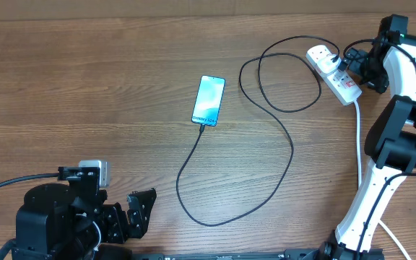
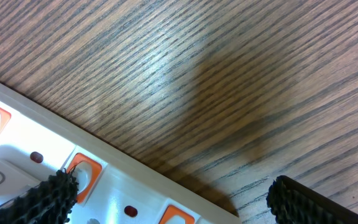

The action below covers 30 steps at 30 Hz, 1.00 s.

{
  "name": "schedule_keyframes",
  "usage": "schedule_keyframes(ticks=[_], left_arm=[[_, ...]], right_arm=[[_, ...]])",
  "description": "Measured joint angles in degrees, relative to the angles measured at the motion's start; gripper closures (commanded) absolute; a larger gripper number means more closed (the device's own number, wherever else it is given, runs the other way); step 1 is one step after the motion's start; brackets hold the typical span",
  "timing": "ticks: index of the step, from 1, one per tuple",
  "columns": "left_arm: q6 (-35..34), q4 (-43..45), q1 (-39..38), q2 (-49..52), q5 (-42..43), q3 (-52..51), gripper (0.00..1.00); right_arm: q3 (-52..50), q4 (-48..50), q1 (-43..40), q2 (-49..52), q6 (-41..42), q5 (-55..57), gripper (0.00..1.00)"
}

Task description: Plug charger to phone and switch on socket

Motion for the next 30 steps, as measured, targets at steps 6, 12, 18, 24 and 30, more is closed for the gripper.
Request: schedule_keyframes(ticks=[6, 12, 18, 24, 30], left_arm=[[0.0, 0.0, 0.0, 0.0, 0.0, 0.0, 0.0], [0.0, 0.0, 0.0, 0.0, 0.0, 0.0, 0.0], [0.0, 0.0, 0.0, 0.0, 0.0, 0.0, 0.01], [0.0, -0.02, 0.0, 0.0, 0.0, 0.0, 0.0], [0.0, 0.0, 0.0, 0.0, 0.0, 0.0, 0.0]], right_arm=[[0.85, -2.93, -0.02, 0.0, 0.04, -0.79, 0.0], [1.29, -8.39, -0.04, -2.05, 1.14, -1.86, 0.0], [1.36, -15.8, -0.96, -15.45, 4.07, -2.23, 0.0], [3.21, -22.77, -1.07, -30.88, 5.6, -2.27, 0.0], [3.39, -30.21, 1.62, -39.3, 6.69, -2.43, 0.0]])
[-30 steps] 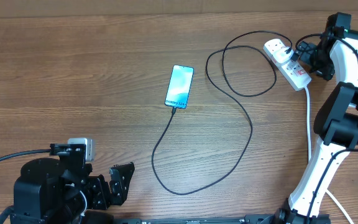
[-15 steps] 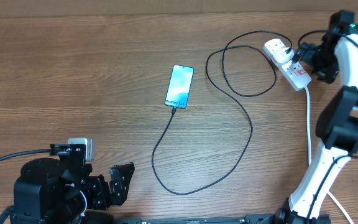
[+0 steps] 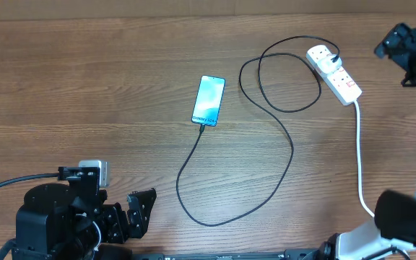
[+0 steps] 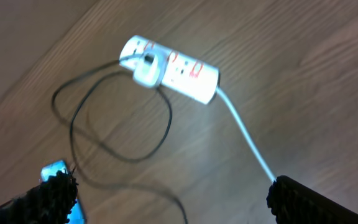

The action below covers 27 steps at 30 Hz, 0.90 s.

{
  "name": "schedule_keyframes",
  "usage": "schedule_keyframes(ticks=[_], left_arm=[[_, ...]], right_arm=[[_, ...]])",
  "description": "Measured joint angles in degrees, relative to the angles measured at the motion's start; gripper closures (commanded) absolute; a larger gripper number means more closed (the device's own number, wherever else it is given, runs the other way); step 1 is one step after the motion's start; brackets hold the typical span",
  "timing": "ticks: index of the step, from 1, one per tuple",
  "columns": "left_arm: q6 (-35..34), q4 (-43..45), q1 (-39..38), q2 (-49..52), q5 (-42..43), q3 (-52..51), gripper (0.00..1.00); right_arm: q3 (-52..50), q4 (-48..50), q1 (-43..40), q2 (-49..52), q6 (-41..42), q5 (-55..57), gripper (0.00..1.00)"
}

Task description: Plug charger to phone and switch on socket

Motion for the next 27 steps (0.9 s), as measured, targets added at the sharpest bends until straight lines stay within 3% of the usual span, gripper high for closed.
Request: schedule_keyframes(ticks=[10, 20, 27], left_arm=[[0.0, 0.0, 0.0, 0.0, 0.0, 0.0, 0.0], [0.0, 0.0, 0.0, 0.0, 0.0, -0.04, 0.0], [0.0, 0.02, 0.0, 0.0, 0.0, -0.04, 0.01]], right_arm=[[-4.55, -2.47, 11.8, -11.08, 0.72, -0.02, 0.0], [-24.3, 4.13, 20.87, -32.83, 1.95, 0.63, 0.0], [-30.42, -6.21, 20.9, -39.8, 2.19, -1.38, 0.0]])
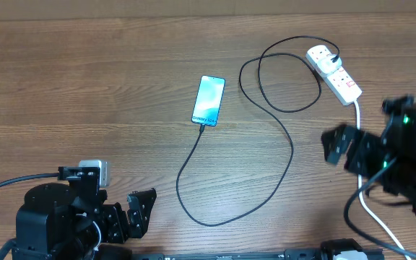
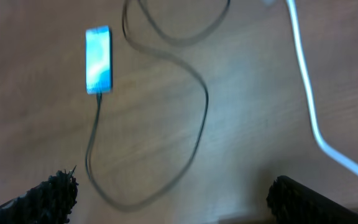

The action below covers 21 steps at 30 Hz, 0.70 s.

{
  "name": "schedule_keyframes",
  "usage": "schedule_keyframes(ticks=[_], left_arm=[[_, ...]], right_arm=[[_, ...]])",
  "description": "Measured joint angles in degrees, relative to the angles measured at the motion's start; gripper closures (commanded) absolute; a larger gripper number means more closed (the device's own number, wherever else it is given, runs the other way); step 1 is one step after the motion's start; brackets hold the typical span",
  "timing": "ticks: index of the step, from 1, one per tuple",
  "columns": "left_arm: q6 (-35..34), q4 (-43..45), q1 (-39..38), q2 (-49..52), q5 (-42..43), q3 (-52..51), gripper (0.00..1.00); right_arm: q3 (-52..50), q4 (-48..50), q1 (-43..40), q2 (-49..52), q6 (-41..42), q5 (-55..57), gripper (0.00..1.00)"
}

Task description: Plug charger to phone and switch on socket

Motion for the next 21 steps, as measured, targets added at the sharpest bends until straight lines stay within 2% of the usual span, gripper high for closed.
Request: schedule_keyframes(ticks=[21], left_arm=[[0.0, -0.02, 0.0, 0.0, 0.0, 0.0, 0.0]], right_arm=[[-0.09, -1.29, 0.0, 0.33, -0.68, -3.15, 0.0]])
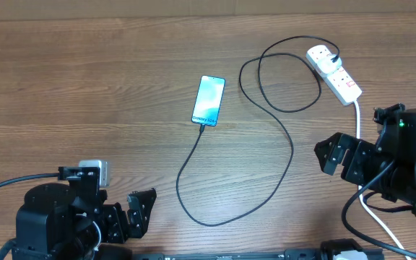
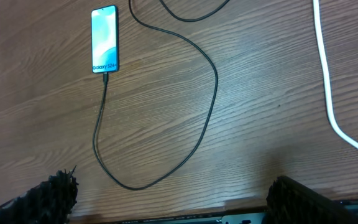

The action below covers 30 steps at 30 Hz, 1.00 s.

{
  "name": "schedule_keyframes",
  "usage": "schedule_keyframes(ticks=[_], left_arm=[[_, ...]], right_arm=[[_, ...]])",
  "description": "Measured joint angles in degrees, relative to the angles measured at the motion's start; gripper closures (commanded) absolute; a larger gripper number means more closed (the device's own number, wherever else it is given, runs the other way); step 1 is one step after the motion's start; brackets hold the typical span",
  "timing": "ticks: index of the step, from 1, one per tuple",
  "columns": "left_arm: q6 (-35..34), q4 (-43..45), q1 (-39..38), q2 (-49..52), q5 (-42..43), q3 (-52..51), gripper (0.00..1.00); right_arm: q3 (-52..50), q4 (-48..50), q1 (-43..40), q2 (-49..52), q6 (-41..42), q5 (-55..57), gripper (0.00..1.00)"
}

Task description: Plug charger to phone and switch on socket

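Note:
The phone (image 1: 209, 100) lies mid-table with its screen lit, and the black charger cable (image 1: 292, 148) is plugged into its near end (image 2: 105, 74). That cable loops across the wood to the charger in the white power strip (image 1: 334, 73) at the far right. My right gripper (image 1: 336, 160) hangs open above the table's right side, well short of the strip, with nothing between its fingers (image 2: 55, 196). My left gripper (image 1: 137, 211) rests at the near left edge; its jaws stand apart.
The strip's white lead (image 1: 359, 155) runs down the right side of the table under my right arm. A small grey box (image 1: 92, 172) sits on the left arm's base. The table's front edge (image 2: 185, 218) shows in the right wrist view.
My right arm has shifted slightly left and settled; its wrist view is now sharp and shows the phone and cable a little lower. Nothing on the table moved.
My right gripper was down at the power strip, open beside its orange switches. Then it was off at the far right, clear of the strip. After that it was back over the near right of the table, where it still hangs. The left arm never moved.

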Motion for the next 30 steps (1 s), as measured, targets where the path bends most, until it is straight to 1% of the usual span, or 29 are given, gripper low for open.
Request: schedule_keyframes(ticks=[3, 7, 11, 15, 20, 26, 30], left_arm=[[0.0, 0.0, 0.0, 0.0, 0.0, 0.0, 0.0], [0.0, 0.02, 0.0, 0.0, 0.0, 0.0, 0.0], [0.0, 0.0, 0.0, 0.0, 0.0, 0.0, 0.0], [0.0, 0.02, 0.0, 0.0, 0.0, 0.0, 0.01], [0.0, 0.0, 0.0, 0.0, 0.0, 0.0, 0.0], [0.0, 0.02, 0.0, 0.0, 0.0, 0.0, 0.01], [0.0, 0.04, 0.0, 0.0, 0.0, 0.0, 0.01]], right_arm=[[-0.02, 0.2, 0.0, 0.0, -0.37, 0.0, 0.0], [-1.51, 4.17, 0.0, -1.03, -1.84, 0.0, 0.0], [-7.04, 8.72, 0.0, -5.62, -3.13, 0.0, 0.0], [-13.31, 9.49, 0.0, -11.72, -3.58, -0.02, 0.0], [-17.31, 10.67, 0.0, -16.81, -3.93, 0.07, 0.0], [-20.76, 21.59, 0.0, -21.73, -5.33, 0.02, 0.0], [-27.12, 26.73, 0.0, -26.99, -6.29, -0.02, 0.0]])
